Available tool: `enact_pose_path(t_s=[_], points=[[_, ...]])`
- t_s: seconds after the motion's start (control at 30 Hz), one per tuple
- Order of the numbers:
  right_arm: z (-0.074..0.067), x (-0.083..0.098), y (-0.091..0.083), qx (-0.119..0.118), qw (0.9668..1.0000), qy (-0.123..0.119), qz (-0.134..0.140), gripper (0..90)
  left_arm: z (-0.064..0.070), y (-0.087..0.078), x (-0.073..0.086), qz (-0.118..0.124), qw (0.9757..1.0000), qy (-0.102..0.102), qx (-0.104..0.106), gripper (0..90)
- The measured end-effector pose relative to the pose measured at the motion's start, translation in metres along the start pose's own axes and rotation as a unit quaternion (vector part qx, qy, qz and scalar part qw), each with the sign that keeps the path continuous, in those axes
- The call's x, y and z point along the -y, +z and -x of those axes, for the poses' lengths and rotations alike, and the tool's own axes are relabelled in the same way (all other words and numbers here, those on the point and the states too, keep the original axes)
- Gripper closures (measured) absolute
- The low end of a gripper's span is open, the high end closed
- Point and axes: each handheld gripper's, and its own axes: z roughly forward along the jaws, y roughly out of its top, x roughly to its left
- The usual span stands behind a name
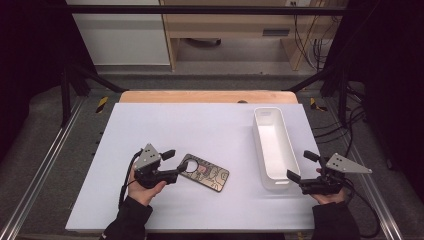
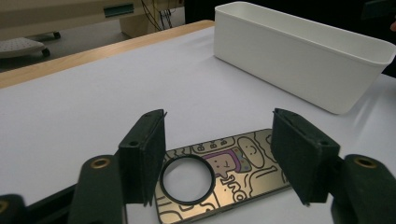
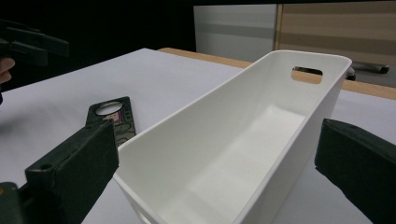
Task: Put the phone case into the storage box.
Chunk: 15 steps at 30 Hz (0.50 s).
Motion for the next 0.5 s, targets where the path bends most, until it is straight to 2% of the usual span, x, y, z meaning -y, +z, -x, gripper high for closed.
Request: enact_pose_path(t_s=[0.17, 0.27, 0.3, 0.5], points=[[0.000, 0.000, 0.000, 0.001, 1.0000, 0.001, 0.001, 0.2, 0.006, 0.009, -0.004, -0.007, 1.0000, -0.001, -0.005, 47.9], [0.000, 0.000, -0.001, 0.001, 1.0000, 0.000, 0.001, 0.2, 0.009, 0.015, -0.005, -0.013, 0.9999, -0.002, -0.006, 51.2], [0.000, 0.000, -0.001, 0.000, 1.0000, 0.000, 0.001, 0.2, 0.009, 0.016, -0.005, -0.014, 0.9999, -0.001, -0.005, 55.7], [0.000, 0.000, -0.001, 0.000, 1.0000, -0.001, 0.001, 0.2, 0.016, 0.029, -0.006, -0.030, 0.9995, 0.005, -0.011, 66.1]])
